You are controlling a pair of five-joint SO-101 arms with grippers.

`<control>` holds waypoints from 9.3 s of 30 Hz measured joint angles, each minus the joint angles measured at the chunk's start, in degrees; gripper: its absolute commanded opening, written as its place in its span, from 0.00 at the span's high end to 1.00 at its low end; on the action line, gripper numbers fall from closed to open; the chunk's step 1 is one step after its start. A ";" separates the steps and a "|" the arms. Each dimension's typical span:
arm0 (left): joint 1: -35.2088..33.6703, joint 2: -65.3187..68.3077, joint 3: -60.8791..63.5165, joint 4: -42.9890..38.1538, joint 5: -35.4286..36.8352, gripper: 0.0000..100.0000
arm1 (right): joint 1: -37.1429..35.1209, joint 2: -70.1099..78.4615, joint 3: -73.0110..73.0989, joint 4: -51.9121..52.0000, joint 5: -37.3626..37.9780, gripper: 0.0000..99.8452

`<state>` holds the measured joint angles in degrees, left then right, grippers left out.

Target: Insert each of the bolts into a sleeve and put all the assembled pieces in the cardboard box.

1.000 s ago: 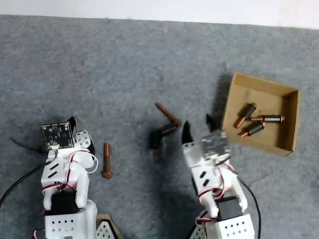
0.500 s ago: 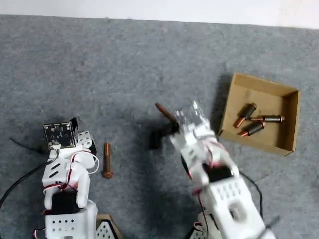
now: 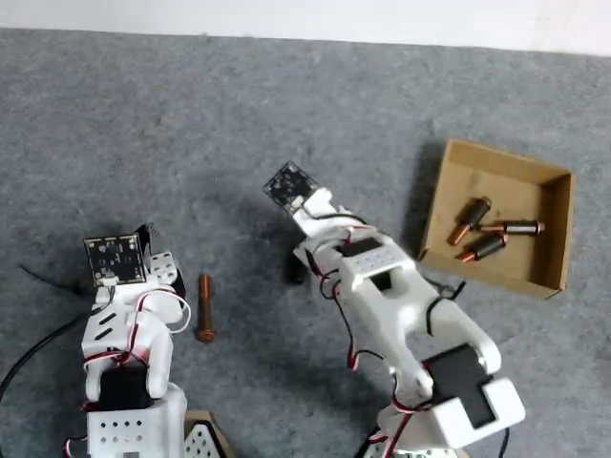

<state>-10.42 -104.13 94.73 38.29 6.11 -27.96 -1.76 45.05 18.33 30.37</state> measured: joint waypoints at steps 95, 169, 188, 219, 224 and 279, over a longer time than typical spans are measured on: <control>0.00 0.00 0.00 0.00 0.00 0.99 | -0.35 -17.32 3.52 21.19 -46.51 0.81; 0.00 0.00 0.00 0.00 0.00 0.99 | 5.27 12.84 -16.35 25.93 -46.95 0.82; 0.00 0.00 0.00 0.00 0.00 0.99 | 7.65 22.59 -31.30 38.77 -42.11 1.00; 5.80 0.00 0.18 2.11 -9.14 0.94 | 7.30 -18.55 9.23 11.87 -34.37 1.00; 5.80 0.00 0.79 2.11 -9.32 0.94 | 7.30 -18.55 9.23 11.78 -34.37 1.00; 17.23 68.31 -23.38 3.16 5.01 0.82 | 9.41 -18.55 9.23 11.78 -34.37 1.00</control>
<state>6.81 -35.82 71.34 41.45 11.12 -18.55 -20.31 54.29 30.11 -4.00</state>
